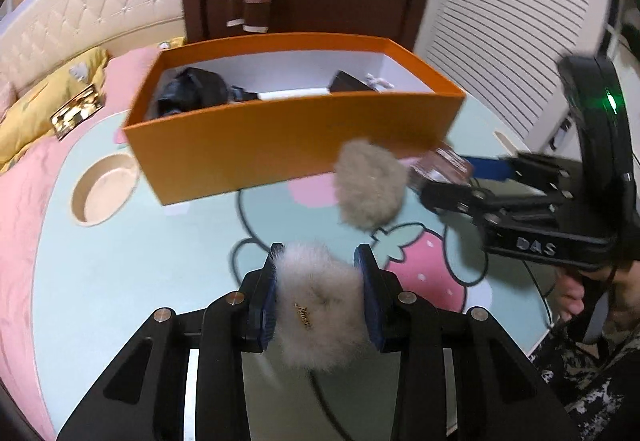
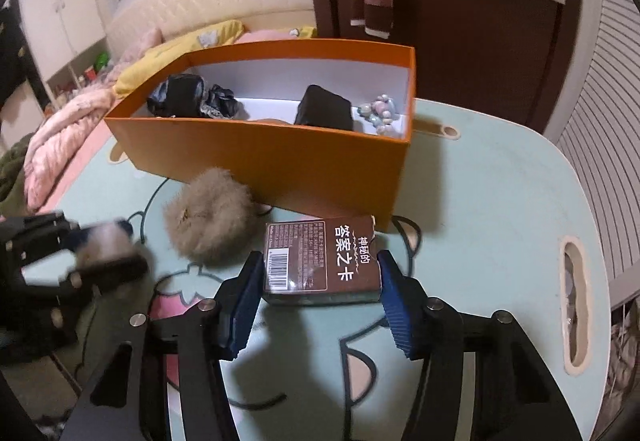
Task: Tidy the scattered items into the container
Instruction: 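Grasp the white fluffy ring with the left tool while the right tool grasps the brown card deck, then place the fluffy ring and card deck into the box with both tools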
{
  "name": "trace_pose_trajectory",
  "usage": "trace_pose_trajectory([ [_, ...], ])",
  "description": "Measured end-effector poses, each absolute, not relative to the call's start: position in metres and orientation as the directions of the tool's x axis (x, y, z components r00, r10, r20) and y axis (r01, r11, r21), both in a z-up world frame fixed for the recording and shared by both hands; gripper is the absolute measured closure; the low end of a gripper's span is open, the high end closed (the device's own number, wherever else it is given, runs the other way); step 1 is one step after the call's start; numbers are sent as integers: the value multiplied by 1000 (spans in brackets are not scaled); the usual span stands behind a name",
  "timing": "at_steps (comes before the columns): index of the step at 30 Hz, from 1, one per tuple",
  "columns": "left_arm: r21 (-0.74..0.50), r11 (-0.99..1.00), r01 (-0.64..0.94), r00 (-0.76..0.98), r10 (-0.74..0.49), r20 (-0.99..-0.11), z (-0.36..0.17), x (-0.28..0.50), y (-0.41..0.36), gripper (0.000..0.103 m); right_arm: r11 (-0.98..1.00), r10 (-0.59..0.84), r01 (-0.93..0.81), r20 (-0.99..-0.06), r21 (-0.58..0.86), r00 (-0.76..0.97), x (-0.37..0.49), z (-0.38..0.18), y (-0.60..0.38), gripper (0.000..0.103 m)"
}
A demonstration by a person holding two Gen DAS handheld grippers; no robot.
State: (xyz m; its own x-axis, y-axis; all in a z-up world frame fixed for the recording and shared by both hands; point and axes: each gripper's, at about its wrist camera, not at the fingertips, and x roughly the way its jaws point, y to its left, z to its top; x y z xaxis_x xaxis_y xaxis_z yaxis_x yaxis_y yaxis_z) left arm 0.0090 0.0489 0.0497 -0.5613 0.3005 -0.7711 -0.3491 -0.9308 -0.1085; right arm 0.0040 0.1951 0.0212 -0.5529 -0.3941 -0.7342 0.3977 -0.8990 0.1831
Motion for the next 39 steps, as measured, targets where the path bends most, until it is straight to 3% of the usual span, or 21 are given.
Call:
trace_pose_trajectory([
  [9, -165, -919, -359, -585, 359, -727, 85, -7, 29, 66, -907, -417, 329, -664, 262, -621, 12, 57, 240, 48],
  [13, -130, -922, -364, -630, 347, -694, 111, -25, 24, 66, -902, -432, 336, -609, 272, -666, -4, 85, 239, 48],
  [16, -152, -936, -318, -614, 325, -719, 117, -49, 19, 66, -896, -444, 349, -580, 274, -683, -21, 100, 230, 48],
  [33, -192, -942, -274, -591, 323, -740, 116, -129, 26, 65, -864, -496, 430, -600, 263, -628, -76, 100, 174, 47],
  [37, -250, -931, -265, -585, 362, -725, 116, -135, 19, 58, -876, -473, 410, -612, 253, -633, -84, 96, 173, 45],
  [38, -269, -927, -260, -599, 374, -708, 119, -134, 13, 49, -879, -469, 405, -616, 254, -633, -85, 95, 174, 44],
  [39, -291, -923, -250, -619, 384, -685, 123, -132, 4, 34, -882, -464, 398, -617, 253, -636, -85, 94, 176, 43],
])
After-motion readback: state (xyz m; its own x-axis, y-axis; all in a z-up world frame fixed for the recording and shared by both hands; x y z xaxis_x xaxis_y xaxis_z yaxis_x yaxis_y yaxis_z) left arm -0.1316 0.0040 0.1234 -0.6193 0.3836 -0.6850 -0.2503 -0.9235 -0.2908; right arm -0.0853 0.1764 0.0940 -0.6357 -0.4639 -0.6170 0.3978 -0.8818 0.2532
